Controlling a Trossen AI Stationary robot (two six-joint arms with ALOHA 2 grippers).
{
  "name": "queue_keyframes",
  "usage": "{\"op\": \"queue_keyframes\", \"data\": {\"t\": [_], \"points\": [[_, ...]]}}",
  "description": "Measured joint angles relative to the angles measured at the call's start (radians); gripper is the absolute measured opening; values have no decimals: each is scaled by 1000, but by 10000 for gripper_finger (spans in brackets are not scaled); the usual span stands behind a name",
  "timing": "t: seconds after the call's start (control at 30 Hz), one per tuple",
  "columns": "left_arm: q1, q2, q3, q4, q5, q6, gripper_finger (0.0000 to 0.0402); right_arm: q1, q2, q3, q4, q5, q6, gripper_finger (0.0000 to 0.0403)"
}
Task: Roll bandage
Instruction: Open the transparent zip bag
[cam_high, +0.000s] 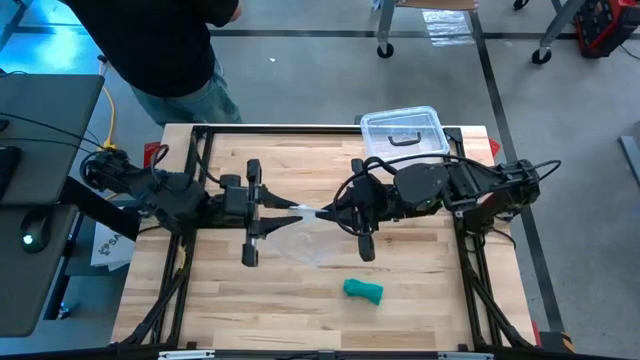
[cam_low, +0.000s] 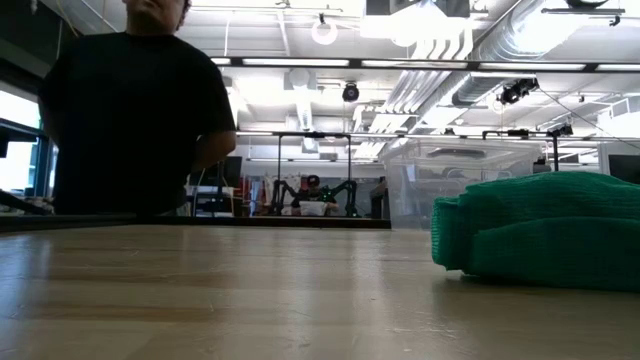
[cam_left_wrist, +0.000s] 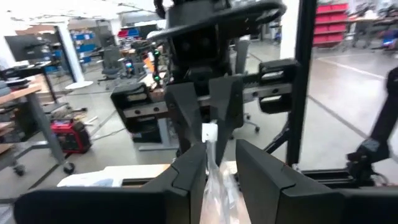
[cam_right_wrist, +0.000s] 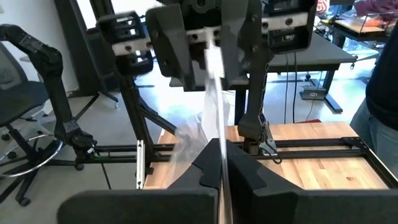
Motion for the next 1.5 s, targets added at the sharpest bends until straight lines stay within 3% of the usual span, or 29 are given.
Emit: {"op": "queue_keyframes", "data": {"t": [0.47, 0.63, 0.83, 0.97, 1.33, 1.5], "points": [[30, -55, 0, -4, 96, 54, 6, 0, 0, 0, -8, 6, 68, 0], [38, -54, 0, -25, 102, 92, 49, 0, 0, 0, -7, 41, 68, 0], [76, -51, 0, -66, 95, -20, 132, -6, 0, 0, -8, 42, 68, 0], [90, -34, 0, -28, 101, -24, 152, -6, 0, 0, -8, 42, 68, 0], [91, -26, 0, 4, 106, 4, 39, -6, 0, 0, -23, 12, 68, 0], [87, -26, 0, 4, 106, 19, 8, -6, 0, 0, -24, 3, 68, 0]]}}
